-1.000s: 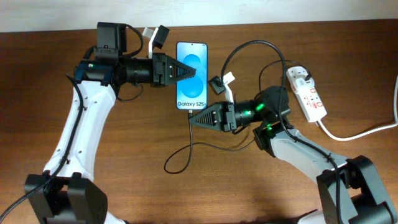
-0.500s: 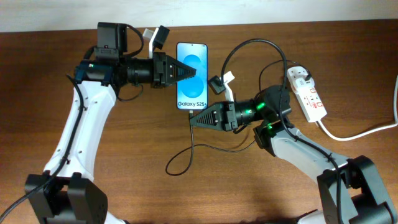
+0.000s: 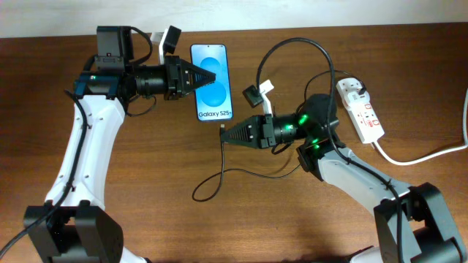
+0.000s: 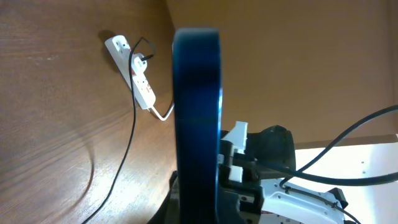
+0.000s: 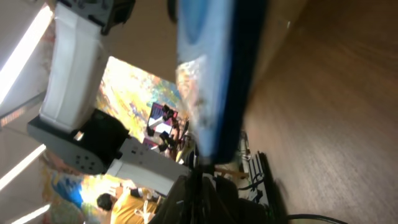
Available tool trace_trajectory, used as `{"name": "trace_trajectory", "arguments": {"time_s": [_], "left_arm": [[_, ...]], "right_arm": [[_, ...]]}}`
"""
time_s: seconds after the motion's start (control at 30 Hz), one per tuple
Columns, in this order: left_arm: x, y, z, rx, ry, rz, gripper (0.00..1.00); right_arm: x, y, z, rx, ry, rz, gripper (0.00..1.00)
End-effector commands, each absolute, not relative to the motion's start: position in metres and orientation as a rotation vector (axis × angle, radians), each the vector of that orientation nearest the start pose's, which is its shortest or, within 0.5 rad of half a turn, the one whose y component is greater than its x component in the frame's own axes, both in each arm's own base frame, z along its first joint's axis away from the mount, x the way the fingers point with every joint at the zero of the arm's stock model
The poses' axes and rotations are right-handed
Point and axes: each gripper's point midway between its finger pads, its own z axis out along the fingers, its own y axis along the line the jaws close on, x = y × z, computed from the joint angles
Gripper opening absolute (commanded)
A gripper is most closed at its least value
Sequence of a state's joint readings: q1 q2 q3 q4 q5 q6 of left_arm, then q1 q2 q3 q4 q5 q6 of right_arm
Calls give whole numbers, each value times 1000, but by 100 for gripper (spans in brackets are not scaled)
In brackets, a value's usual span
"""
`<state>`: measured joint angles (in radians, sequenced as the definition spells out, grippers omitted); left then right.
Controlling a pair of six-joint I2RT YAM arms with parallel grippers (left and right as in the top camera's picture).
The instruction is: Plug charger to phone and switch on socket
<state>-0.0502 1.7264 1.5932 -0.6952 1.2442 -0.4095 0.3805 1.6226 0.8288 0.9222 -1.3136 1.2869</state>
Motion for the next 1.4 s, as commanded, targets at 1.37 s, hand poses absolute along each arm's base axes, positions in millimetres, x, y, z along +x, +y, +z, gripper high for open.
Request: {"name": "trace_trajectory", "arguments": {"time_s": [1.37], "left_arm": [[379,-195,314,270,2212,-1770,0]], "right_arm": [[285,304,273,-551,1867,2015,4]]}}
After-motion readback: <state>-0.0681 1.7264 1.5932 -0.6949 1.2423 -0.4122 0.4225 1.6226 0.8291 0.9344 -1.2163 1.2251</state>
